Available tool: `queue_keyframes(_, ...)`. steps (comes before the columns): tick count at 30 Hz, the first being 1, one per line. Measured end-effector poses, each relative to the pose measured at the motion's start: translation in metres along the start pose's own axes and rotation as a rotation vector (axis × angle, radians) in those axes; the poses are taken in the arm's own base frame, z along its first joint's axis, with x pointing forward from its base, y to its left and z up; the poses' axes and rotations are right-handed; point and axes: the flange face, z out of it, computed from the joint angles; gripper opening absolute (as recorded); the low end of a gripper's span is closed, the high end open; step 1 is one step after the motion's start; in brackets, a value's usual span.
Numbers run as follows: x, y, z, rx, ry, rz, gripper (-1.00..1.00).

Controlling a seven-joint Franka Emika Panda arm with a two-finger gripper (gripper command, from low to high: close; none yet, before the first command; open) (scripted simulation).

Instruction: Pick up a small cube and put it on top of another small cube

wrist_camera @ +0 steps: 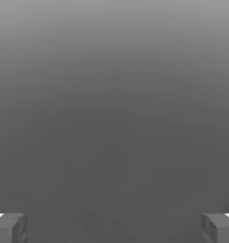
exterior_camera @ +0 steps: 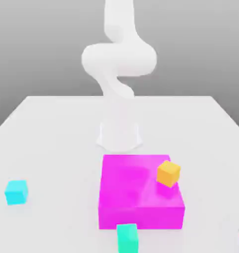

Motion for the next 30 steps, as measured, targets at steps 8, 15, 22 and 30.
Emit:
queue_keyframes(8, -0.025, 0.017, 0.159, -0.156, -0.163, -0.025, 0.00)
queue_keyframes(15, -0.073, 0.059, 0.279, -0.288, -0.305, -0.047, 0.00)
queue_keyframes(22, -0.142, 0.122, 0.376, -0.419, -0.447, -0.071, 0.00)
queue_keyframes(30, -0.211, 0.190, 0.456, -0.498, -0.533, -0.083, 0.00)
